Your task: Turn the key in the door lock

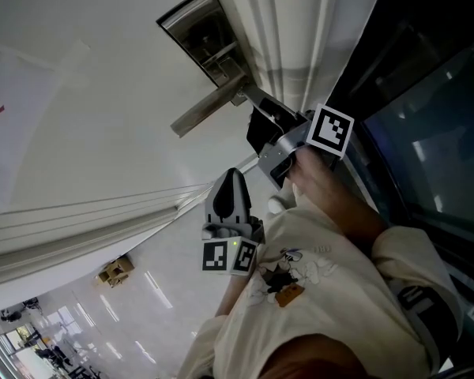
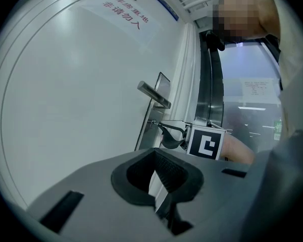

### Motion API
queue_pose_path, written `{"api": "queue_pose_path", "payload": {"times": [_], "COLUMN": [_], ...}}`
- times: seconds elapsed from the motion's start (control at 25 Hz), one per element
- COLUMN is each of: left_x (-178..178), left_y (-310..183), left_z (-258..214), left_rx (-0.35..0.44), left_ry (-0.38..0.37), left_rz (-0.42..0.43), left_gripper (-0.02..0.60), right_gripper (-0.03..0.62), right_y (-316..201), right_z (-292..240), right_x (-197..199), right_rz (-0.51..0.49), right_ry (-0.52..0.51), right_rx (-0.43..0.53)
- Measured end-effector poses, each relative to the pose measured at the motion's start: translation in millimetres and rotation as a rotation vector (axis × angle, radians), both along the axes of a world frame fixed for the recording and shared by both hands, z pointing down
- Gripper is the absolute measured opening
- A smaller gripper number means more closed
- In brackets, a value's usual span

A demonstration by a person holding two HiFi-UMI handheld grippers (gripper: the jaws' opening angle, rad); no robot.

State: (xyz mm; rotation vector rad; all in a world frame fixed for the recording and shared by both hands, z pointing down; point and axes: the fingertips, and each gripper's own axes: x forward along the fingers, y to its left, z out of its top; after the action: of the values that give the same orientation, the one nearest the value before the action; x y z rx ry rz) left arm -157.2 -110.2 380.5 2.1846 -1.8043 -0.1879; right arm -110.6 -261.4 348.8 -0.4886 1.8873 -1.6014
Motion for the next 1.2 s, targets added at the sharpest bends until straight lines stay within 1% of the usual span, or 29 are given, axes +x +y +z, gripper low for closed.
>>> {"api": "queue_pose_path", "payload": {"times": [0.12,0.36,0.44,0.56,0.68,0.84,0.92,1.12,1.2], "left_x": [0.9,-1.7,-2.1,-2.9,-2.2,-3.4,-4.1,-5.0,-6.2], "left_y": [1.1,3.7,4.2,4.8,5.6,6.5,7.1,9.7,11.3], "left_z": [1.0,3.1,4.0,5.1,6.2,6.7,6.3,5.5,5.0], "left_rx": [-0.004,-0.012,-0.015,-0.019,-0.023,-0.026,-0.025,-0.027,-0.026], "left_ry": [-0.006,-0.005,-0.005,-0.005,-0.005,-0.008,-0.009,-0.012,-0.01], "left_rz": [-0.002,-0.01,-0.011,-0.013,-0.013,-0.019,-0.024,-0.036,-0.045], "left_gripper": [0.006,0.005,0.005,0.005,0.005,0.005,0.005,0.005,0.006], "right_gripper": [0.02,0.02,0.018,0.018,0.017,0.017,0.017,0.026,0.063], "right_y": [-0.2,0.3,0.4,1.4,2.2,2.0,1.9,2.1,3.6], "right_z": [0.8,1.7,2.3,2.9,3.2,4.4,3.7,2.2,2.1], "right_x": [-1.2,-3.4,-4.6,-7.0,-8.2,-8.9,-9.1,-7.9,-8.5], "right_rz": [-0.026,-0.065,-0.084,-0.115,-0.13,-0.138,-0.137,-0.108,-0.112], "right_ry": [-0.09,-0.21,-0.278,-0.419,-0.491,-0.527,-0.525,-0.436,-0.424], "right_rx": [-0.057,-0.16,-0.211,-0.298,-0.347,-0.371,-0.362,-0.287,-0.274]}}
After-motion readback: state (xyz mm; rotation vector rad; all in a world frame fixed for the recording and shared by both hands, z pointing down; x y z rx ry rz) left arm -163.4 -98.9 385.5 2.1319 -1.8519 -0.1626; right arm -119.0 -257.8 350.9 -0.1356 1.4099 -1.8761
